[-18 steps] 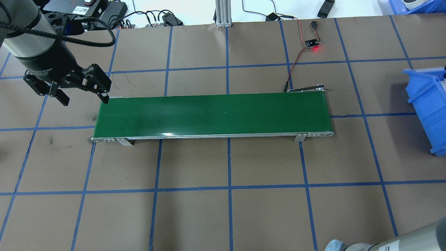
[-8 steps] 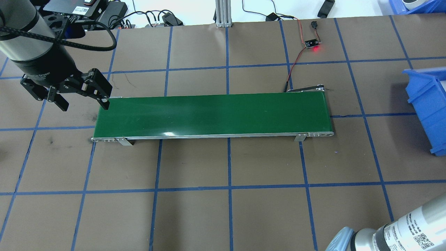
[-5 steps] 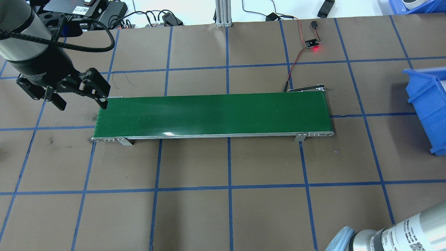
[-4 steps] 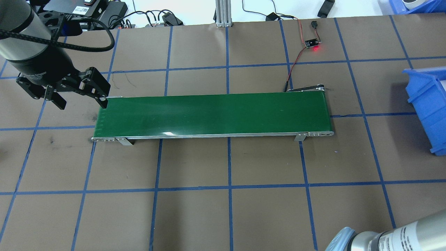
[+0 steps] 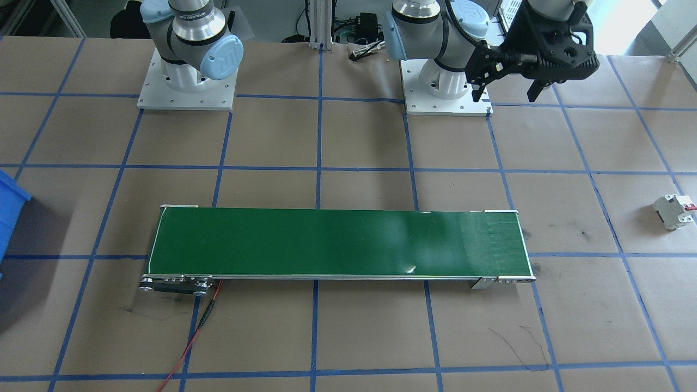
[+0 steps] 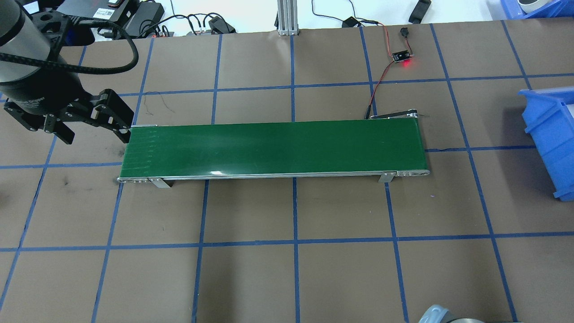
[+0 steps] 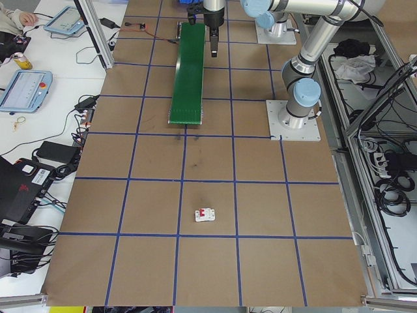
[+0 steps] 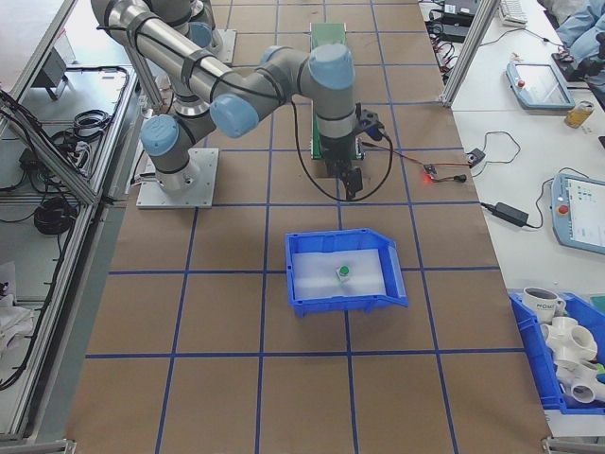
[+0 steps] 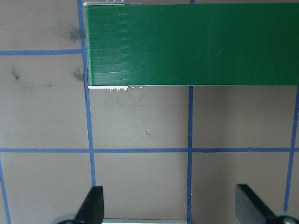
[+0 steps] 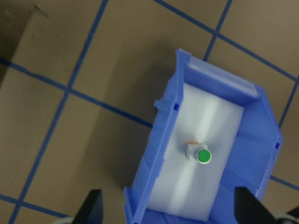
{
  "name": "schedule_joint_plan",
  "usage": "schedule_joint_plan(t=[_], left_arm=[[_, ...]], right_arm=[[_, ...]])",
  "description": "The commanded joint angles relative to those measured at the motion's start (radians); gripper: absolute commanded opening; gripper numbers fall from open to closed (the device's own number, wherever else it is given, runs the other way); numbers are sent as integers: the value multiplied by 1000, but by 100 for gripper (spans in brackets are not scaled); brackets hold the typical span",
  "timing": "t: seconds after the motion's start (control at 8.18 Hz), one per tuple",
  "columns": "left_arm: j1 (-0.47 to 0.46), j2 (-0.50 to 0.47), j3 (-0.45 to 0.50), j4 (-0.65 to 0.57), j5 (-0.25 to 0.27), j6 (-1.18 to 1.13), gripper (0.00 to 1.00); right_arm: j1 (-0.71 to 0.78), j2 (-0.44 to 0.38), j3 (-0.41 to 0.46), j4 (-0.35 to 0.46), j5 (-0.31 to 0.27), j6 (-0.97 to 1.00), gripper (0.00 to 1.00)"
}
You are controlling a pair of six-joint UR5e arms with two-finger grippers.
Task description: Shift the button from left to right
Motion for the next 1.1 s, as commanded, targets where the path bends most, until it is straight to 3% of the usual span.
schedule_joint_plan(t=[0.0, 0.24, 0.61, 0.73, 0.98], left_arm=[[0, 24, -8, 6, 51, 7, 100], [0, 49, 0, 5, 46, 10, 100], [0, 59, -6, -6, 57, 8, 100], [0, 57, -2, -6, 55, 8, 100], [0, 56, -3, 0, 54, 8, 100]], right_arm=[[314, -75, -55, 97, -129, 404, 100], [509, -127, -69, 236, -118, 723, 100], [761, -115, -69, 285, -124, 1065, 100], [780, -115, -61, 295, -109, 1100, 100], [780, -115, -50, 402, -53, 1134, 100]])
